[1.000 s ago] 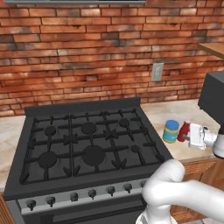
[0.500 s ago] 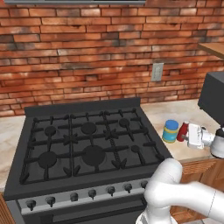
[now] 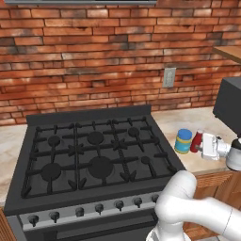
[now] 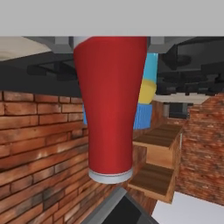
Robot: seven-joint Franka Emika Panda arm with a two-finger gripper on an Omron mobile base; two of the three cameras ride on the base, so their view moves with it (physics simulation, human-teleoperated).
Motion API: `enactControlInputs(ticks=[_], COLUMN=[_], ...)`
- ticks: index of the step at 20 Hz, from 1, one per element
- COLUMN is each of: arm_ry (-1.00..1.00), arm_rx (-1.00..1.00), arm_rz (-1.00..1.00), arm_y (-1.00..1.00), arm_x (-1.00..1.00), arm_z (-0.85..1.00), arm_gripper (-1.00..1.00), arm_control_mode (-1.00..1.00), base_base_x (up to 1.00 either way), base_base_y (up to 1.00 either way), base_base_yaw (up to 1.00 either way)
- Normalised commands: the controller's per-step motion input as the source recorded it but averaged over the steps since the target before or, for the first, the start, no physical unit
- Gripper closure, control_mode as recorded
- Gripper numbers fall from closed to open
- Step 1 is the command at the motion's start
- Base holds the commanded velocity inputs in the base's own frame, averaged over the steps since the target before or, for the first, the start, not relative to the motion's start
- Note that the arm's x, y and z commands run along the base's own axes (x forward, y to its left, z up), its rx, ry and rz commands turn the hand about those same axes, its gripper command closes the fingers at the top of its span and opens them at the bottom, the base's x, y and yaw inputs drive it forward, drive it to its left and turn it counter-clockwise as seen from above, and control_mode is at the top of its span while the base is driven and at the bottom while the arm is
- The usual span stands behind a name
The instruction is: Take 2 condiments from the cabinet and move them on the counter near the stove.Make sure the condiments are lined up with each other, next to each other.
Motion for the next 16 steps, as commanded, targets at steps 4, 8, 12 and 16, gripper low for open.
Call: enactControlInputs(ticks=[4, 8, 12, 16], arm_ry=[0.0, 0.0, 0.0, 0.0], arm_rx=[0.0, 0.0, 0.0, 0.0], arm_rz=[0.0, 0.0, 0.0, 0.0], arm_y=[0.04, 0.11, 0.24, 0.19], arm_x=[-0.04, -0.02, 0.0, 0.0], arm_z=[-0.06, -0.03, 0.0, -0.03], arm_gripper=[1.0, 1.0, 1.0, 1.0], arm_control_mode=[-1.0, -1.0, -1.0, -1.0], base_base_x=[0.0, 0.0, 0.0, 0.0], base_base_y=[0.0, 0.0, 0.0, 0.0], base_base_yaw=[0.0, 0.0, 0.0, 0.0])
